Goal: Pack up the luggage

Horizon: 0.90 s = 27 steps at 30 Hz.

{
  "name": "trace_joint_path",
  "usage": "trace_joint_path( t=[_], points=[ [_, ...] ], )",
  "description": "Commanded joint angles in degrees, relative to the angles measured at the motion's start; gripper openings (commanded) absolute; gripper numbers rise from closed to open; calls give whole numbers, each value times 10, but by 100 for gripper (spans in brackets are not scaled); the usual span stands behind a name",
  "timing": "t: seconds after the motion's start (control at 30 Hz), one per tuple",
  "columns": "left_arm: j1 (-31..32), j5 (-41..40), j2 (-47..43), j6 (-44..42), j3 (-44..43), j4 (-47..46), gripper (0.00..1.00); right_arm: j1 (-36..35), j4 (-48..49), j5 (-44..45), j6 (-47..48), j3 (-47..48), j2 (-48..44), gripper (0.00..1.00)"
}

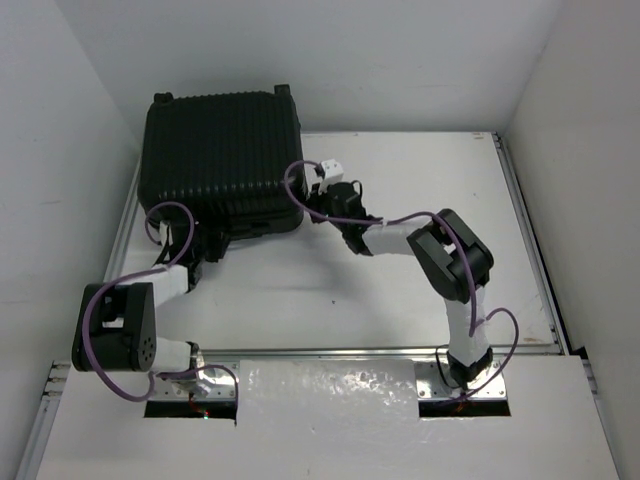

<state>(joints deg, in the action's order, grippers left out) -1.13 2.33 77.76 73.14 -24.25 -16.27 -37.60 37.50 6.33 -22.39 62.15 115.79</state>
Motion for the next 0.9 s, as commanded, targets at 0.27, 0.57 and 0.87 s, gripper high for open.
trace_joint_path(
  t=[0.27,0.57,0.87],
  points=[
    [-28,-43,86,-203,-169,208,0,118,-107,-227,65,401,180,0],
    [-47,-128,144,-217,-257,284,0,149,-178,-64,39,663,381,0],
    [-9,-136,148,-272,-268,257,0,144,-126,-185,29,608,351,11]
  ],
)
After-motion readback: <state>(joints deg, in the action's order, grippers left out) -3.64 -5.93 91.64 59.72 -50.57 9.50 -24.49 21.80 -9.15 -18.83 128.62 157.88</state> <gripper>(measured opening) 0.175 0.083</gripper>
